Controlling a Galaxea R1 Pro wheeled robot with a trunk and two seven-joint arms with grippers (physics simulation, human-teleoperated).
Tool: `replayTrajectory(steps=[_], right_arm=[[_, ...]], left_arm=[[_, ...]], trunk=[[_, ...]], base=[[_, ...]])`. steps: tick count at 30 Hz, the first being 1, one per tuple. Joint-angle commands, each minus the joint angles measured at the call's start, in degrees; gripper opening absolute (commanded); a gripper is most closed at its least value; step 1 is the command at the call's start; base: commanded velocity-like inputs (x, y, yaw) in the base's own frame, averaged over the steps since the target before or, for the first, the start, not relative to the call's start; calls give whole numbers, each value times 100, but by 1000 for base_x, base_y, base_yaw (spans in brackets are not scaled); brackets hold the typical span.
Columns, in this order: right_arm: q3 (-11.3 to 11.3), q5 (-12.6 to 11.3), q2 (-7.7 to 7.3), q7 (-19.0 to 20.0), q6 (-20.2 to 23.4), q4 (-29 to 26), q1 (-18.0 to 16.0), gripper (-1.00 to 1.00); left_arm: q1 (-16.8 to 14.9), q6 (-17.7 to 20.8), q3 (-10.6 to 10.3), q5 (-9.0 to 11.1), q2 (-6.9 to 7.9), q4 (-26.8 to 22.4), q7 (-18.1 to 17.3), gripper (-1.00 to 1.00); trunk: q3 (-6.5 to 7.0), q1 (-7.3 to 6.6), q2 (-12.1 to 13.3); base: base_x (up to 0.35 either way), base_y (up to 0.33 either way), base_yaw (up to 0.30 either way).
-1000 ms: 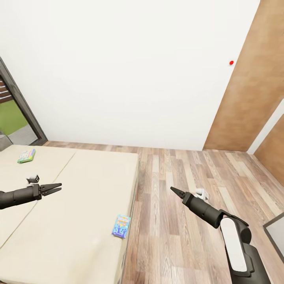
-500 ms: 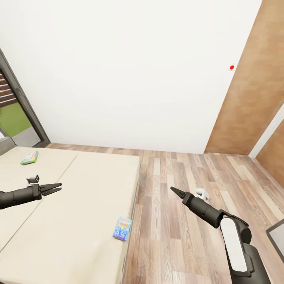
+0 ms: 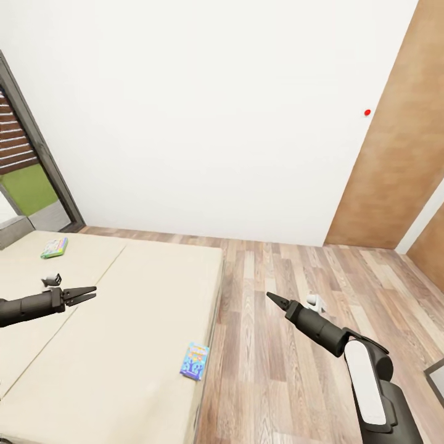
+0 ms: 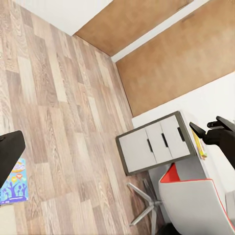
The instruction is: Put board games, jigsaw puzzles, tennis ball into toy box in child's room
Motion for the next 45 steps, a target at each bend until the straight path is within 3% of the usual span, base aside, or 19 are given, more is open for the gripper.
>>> replayTrajectory(steps=[1,23,45], right_arm=[[-18,25,6,38,36,-1,-7,100],[-29,22,3,35,36,28,-7,100],[-28,18,28,21,30,42,-7,100]], left_arm=[[-4,61,1,-5,1,2,-24,100],[-8,57,1,-5,1,0,-24,100],[-5,59,1,-5,1,-7,-24,100]], trunk=[[-2,4,-11],[196,4,-11],[209,4,-11]], base=[[0,0,77],[0,-11,79],[0,-50,7]])
